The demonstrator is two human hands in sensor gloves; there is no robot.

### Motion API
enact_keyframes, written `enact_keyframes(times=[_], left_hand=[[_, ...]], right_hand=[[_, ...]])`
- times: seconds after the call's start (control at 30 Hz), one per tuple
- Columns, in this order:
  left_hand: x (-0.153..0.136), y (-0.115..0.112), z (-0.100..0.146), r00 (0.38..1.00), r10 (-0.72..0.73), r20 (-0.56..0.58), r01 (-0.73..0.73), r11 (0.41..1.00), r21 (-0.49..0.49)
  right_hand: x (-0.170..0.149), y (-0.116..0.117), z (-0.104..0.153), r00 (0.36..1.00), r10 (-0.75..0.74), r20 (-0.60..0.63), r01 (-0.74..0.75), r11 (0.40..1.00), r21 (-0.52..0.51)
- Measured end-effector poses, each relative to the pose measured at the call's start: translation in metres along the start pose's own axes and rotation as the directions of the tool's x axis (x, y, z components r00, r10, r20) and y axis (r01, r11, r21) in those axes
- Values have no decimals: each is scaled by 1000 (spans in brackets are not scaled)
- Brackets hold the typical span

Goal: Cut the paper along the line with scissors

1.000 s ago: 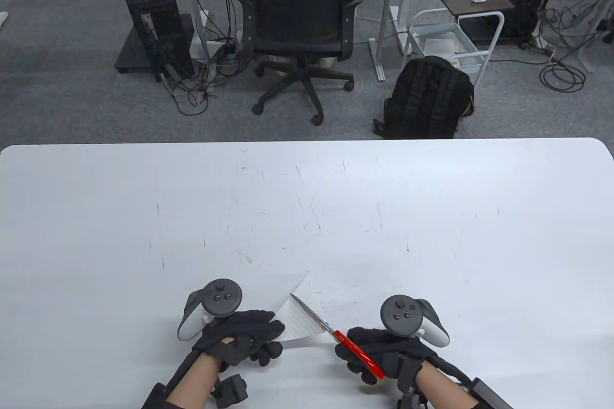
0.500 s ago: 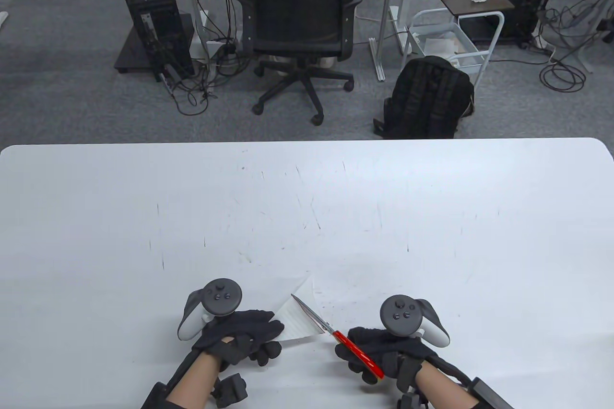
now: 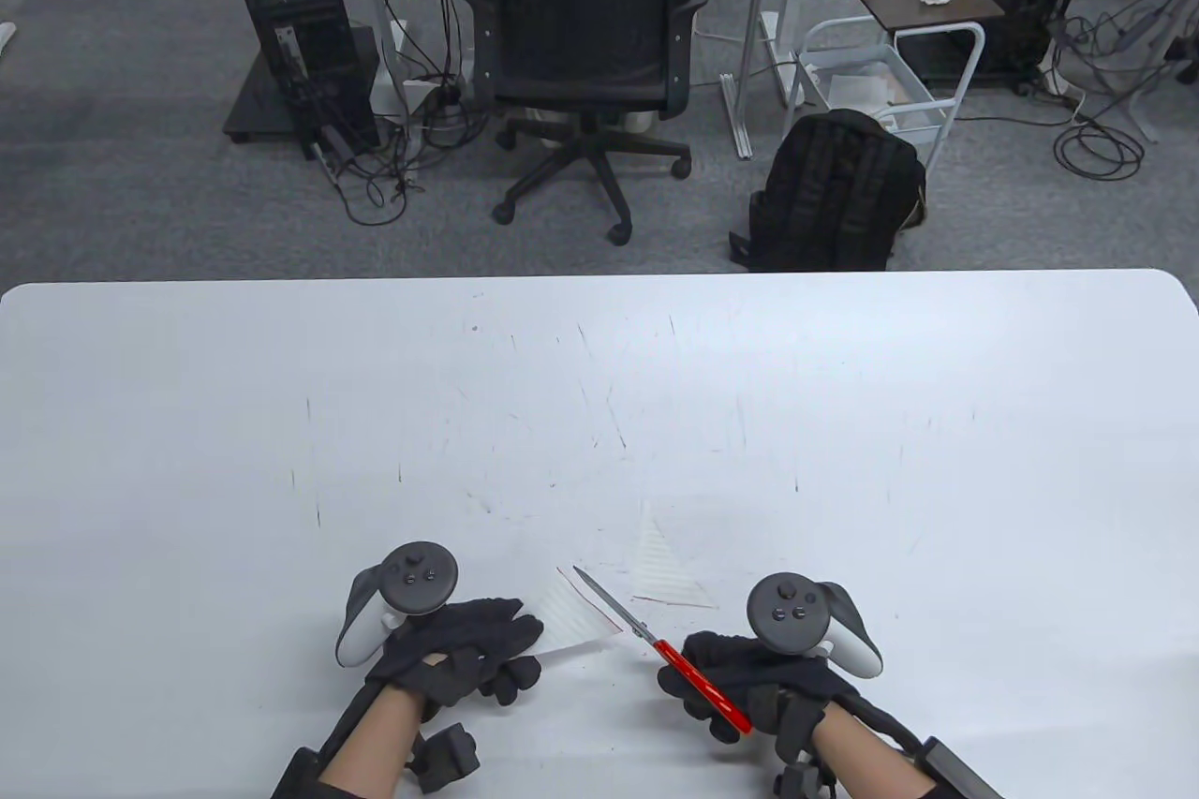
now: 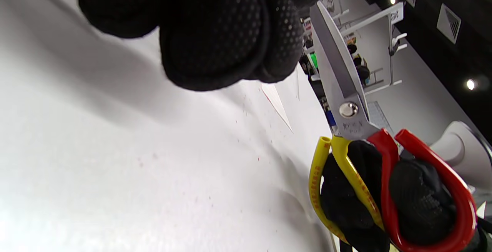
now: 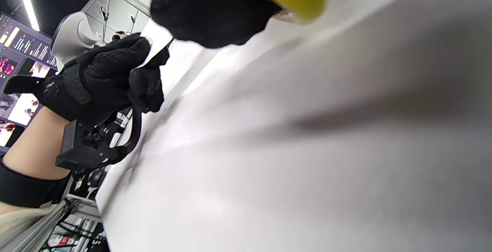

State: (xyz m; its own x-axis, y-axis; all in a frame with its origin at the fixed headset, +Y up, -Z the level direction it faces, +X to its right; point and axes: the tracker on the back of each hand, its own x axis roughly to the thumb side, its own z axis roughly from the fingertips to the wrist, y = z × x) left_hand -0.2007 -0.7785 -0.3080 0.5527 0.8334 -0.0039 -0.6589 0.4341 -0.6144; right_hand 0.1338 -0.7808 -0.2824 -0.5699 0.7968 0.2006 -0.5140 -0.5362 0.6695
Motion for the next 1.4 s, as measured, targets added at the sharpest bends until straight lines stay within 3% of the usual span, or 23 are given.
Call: enact_keyframes(times=[0.17,0.3,0.37,0.47,0.53,0.67,0.87,0.97,1.23,1.4], left_hand=[[-5,17,9,998,53,19,-54,993,108],[-4,23,14,999,32,37,-38,986,160],[-1,23,15,999,5,43,-13,983,181],[0,22,18,1000,13,24,-18,975,221],[0,22,18,999,7,33,-14,975,220],[2,25,19,999,-21,40,11,971,240],[3,24,17,995,-96,16,89,961,264],[5,23,18,988,-157,4,150,948,282],[3,19,16,988,-157,9,150,958,243],[2,17,8,995,-98,37,91,985,148]], right_hand=[[9,-24,10,968,233,-93,-247,950,-189],[4,-48,18,903,338,-266,-390,904,-176],[-4,-62,22,826,411,-386,-505,844,-181],[-17,-80,29,659,536,-528,-680,725,-112],[-28,-89,34,581,559,-592,-727,683,-68],[-45,-96,43,513,541,-666,-743,669,-29],[-56,-97,47,492,527,-693,-742,671,-16],[-58,-96,46,450,556,-699,-750,660,42],[-52,-94,43,399,558,-728,-778,626,54],[-54,-97,49,487,468,-737,-682,732,14]])
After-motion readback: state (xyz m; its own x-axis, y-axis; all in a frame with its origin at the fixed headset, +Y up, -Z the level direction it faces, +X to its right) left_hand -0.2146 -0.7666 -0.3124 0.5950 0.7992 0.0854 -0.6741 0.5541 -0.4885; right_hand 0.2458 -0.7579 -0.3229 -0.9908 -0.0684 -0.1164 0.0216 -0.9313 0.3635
